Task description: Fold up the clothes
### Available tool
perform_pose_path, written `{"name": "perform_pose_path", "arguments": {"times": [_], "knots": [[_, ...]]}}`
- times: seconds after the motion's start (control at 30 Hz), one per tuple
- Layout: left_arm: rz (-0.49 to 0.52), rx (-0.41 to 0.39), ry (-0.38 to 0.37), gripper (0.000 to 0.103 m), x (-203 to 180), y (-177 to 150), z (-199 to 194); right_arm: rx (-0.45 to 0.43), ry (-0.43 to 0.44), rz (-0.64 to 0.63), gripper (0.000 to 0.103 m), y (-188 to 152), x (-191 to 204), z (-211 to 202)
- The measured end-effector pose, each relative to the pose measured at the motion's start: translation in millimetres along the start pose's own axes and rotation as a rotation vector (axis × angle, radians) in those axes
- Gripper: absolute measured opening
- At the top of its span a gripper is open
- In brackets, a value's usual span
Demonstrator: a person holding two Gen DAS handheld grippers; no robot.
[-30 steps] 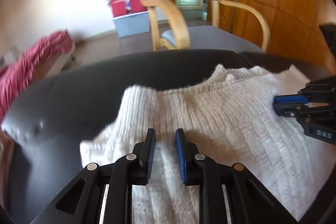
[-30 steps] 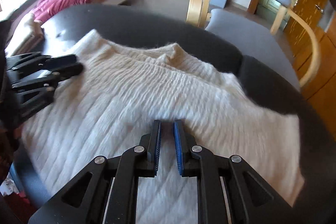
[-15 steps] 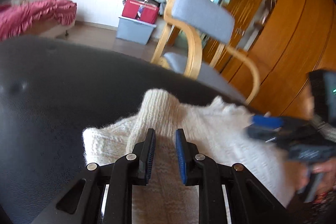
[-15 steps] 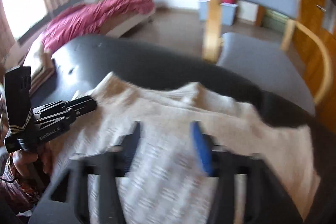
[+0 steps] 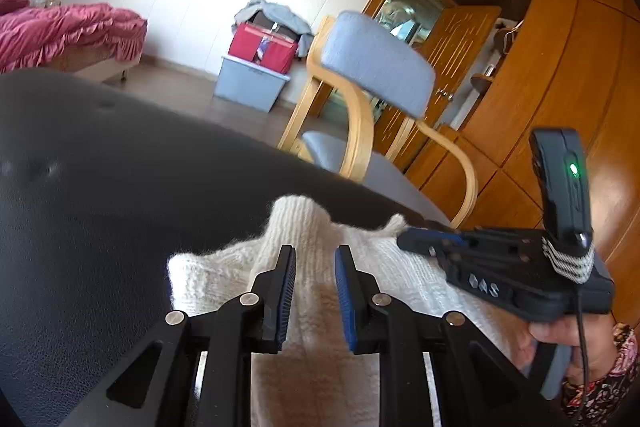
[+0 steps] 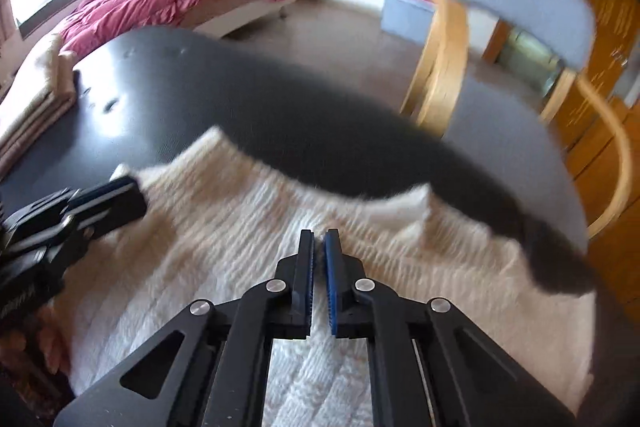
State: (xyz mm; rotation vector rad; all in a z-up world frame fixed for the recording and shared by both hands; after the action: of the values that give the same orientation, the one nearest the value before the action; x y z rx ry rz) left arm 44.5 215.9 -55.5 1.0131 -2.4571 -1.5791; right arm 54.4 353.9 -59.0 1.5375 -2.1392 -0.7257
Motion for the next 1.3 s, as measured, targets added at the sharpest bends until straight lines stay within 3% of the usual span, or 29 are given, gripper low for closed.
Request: {"name": "perform_pose_path", "arguments": {"times": [0.1, 0.17, 0.27, 0.33, 0.4, 0.43, 0.47, 0.53, 0.6, 0.67, 0.8, 0.93, 1.03, 1.07, 1.1, 1.2, 1.27, 1.3], "knots": [[0.004, 0.032, 0.0, 0.021, 0, -3, 7, -0.033, -0.018, 0.043, 0.0, 10, -8, 9], [-0.011, 0.054, 0.004, 0.021, 4, -5, 11, 0.019, 0.007, 0.083, 0.0, 0, -12, 25], [-0.055, 0.048, 0.016, 0.021, 13, -6, 10, 0.06, 0.136, 0.166, 0.005, -5, -14, 26], [-0.078, 0.03, 0.035, 0.021, 18, -5, 7, 0.092, 0.194, 0.184, 0.018, -9, -8, 19], [-0.089, 0.018, 0.045, 0.021, 20, -4, 5, 0.13, 0.214, 0.162, 0.062, -13, 2, 14], [-0.091, 0.015, 0.047, 0.021, 21, -4, 5, 0.149, 0.224, 0.15, 0.066, -15, 7, 12], [-0.091, 0.013, 0.048, 0.021, 21, -4, 5, 0.142, 0.197, 0.106, 0.066, -17, 13, 14], [-0.087, -0.006, 0.044, 0.021, 19, -1, 2, 0.118, 0.128, 0.004, 0.053, -21, 24, 18], [-0.078, -0.043, 0.041, 0.021, 17, 5, -3, 0.09, 0.072, -0.075, 0.016, -21, 34, 18], [-0.064, -0.068, 0.033, 0.023, 14, 7, -6, 0.051, 0.058, -0.069, 0.006, -11, 35, 10], [-0.044, -0.028, 0.032, 0.023, 11, 4, 3, -0.035, 0.028, -0.027, 0.006, 12, 22, -1], [-0.06, -0.04, 0.029, 0.023, 14, 5, 2, 0.005, 0.041, 0.014, 0.007, 3, 13, 33], [-0.069, -0.019, 0.031, 0.023, 16, 3, 6, -0.013, 0.138, 0.082, 0.016, 5, 7, 28], [-0.072, -0.017, 0.033, 0.023, 16, 3, 7, -0.016, 0.162, 0.115, 0.028, 7, 1, 21], [-0.075, -0.021, 0.036, 0.023, 17, 3, 5, -0.032, 0.171, 0.149, 0.032, 8, -7, 12], [-0.07, -0.025, 0.075, 0.023, 18, 8, -3, -0.081, 0.167, 0.2, 0.032, 4, -31, -16], [-0.024, -0.025, 0.083, 0.023, 6, 16, -9, -0.071, 0.128, 0.166, 0.031, -6, -42, -27], [0.021, -0.018, 0.086, 0.023, -5, 22, -9, -0.064, 0.108, 0.146, 0.021, -11, -47, -33]]}}
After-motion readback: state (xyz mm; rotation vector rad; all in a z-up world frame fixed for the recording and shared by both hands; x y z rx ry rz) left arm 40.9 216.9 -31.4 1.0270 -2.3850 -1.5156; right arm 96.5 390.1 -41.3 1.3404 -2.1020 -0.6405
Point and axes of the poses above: each gripper's, at about its wrist camera, not at the fingertips, and z roughly the way its jaws point, x to its left, y to its top, the point moved 10 cm from there along z, roughly the way its jaws point, and after that the axes turned 11 degrees about z, right-handed, at the moved point
